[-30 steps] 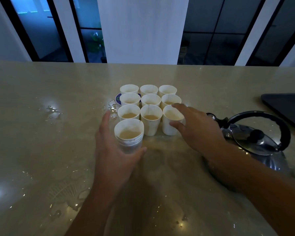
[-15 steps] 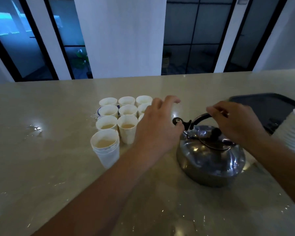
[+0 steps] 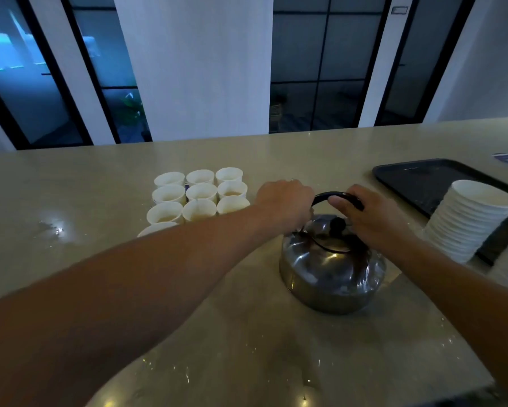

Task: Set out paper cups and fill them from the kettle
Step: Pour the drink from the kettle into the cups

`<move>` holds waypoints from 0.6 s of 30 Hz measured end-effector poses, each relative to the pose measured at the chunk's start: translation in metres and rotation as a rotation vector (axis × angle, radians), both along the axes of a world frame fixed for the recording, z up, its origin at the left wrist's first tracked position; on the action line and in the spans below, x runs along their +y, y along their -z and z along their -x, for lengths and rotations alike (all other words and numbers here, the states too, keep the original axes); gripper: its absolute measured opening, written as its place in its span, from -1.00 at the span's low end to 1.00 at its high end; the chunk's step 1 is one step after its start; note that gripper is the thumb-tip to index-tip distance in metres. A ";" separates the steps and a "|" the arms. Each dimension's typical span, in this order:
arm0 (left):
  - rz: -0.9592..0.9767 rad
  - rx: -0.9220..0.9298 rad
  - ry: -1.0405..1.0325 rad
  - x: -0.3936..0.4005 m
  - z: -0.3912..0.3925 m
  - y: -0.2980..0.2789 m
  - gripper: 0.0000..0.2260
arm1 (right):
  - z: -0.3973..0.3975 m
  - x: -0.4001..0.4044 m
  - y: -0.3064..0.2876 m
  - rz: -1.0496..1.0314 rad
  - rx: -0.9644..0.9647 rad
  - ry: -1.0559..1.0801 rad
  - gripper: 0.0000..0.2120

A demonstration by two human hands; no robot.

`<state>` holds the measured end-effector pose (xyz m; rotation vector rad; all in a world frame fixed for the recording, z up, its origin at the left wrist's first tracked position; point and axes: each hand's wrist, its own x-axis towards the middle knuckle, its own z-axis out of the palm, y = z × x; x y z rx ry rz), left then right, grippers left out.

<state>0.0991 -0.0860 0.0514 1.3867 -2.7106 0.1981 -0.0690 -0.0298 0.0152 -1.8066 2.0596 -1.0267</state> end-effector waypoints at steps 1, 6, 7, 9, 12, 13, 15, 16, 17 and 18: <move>0.004 -0.026 0.017 -0.002 0.000 -0.002 -0.86 | 0.001 -0.001 -0.003 -0.029 0.023 -0.012 -0.65; -0.002 -0.057 0.086 -0.002 -0.005 -0.011 -0.86 | -0.003 0.002 -0.016 -0.148 0.098 -0.079 -0.57; 0.000 -0.060 0.094 -0.002 -0.007 -0.012 -0.86 | -0.005 0.003 -0.019 -0.153 0.115 -0.085 -0.57; 0.005 -0.055 0.106 -0.003 -0.011 -0.016 -0.86 | -0.010 0.005 -0.026 -0.145 0.150 -0.094 -0.55; 0.038 -0.049 0.111 -0.006 -0.018 -0.026 -0.85 | -0.018 0.006 -0.040 -0.120 0.151 -0.097 -0.55; 0.054 -0.053 0.110 -0.008 -0.021 -0.030 -0.85 | -0.022 0.005 -0.045 -0.113 0.149 -0.100 -0.56; 0.080 -0.065 0.109 -0.011 -0.026 -0.038 -0.84 | -0.028 0.003 -0.053 -0.095 0.169 -0.110 -0.56; 0.091 -0.070 0.110 -0.013 -0.030 -0.042 -0.82 | -0.032 0.000 -0.057 -0.086 0.185 -0.113 -0.56; 0.105 -0.072 0.113 -0.015 -0.033 -0.045 -0.80 | -0.036 -0.001 -0.061 -0.074 0.202 -0.112 -0.56; 0.122 -0.075 0.115 -0.017 -0.037 -0.048 -0.79 | -0.040 -0.003 -0.065 -0.060 0.219 -0.111 -0.56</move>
